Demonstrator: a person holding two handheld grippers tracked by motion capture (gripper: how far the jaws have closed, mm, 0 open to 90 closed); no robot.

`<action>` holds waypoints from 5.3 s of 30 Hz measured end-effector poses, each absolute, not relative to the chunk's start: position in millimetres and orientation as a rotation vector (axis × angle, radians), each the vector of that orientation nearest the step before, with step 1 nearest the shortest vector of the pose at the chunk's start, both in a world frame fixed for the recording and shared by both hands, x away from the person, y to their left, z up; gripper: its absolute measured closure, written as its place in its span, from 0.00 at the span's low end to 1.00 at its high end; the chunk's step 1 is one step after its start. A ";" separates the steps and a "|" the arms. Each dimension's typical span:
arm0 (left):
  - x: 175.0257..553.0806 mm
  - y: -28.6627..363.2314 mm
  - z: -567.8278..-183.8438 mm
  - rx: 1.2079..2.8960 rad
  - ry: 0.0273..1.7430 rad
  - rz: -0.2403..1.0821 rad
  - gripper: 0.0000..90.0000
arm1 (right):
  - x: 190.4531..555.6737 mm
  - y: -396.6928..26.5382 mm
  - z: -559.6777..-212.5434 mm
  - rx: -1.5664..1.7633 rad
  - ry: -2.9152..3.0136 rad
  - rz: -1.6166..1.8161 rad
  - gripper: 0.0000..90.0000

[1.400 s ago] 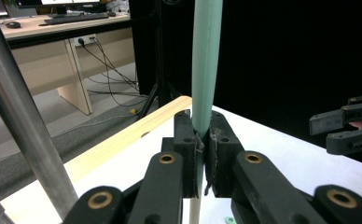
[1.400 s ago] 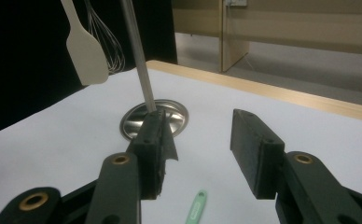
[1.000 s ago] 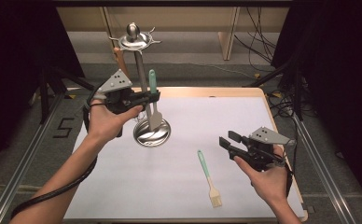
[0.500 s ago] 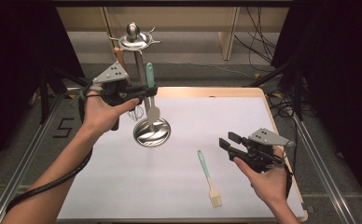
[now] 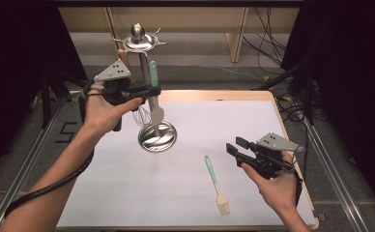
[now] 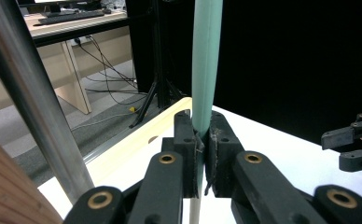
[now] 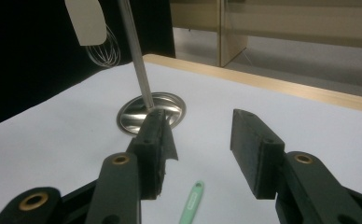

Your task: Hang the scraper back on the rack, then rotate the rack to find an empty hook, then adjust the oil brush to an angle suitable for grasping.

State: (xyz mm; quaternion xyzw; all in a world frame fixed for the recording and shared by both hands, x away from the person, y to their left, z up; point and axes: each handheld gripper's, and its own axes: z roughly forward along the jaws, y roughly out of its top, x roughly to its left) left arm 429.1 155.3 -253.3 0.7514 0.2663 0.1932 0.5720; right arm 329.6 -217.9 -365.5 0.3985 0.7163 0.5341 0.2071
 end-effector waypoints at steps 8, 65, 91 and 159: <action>431.6 160.4 -249.3 1.757 0.633 0.454 0.93 | 328.1 -217.1 -365.2 1.146 1.983 1.481 0.63; 443.3 175.4 -250.5 1.678 0.741 0.488 0.82 | 330.5 -217.3 -367.1 1.132 1.983 1.470 0.62; 402.3 204.4 -244.1 1.511 0.754 0.711 0.84 | 333.0 -220.9 -362.1 1.160 1.982 1.466 0.62; 436.6 207.1 -212.5 1.380 0.875 0.859 0.99 | 327.7 -230.2 -358.6 1.144 1.965 1.484 0.63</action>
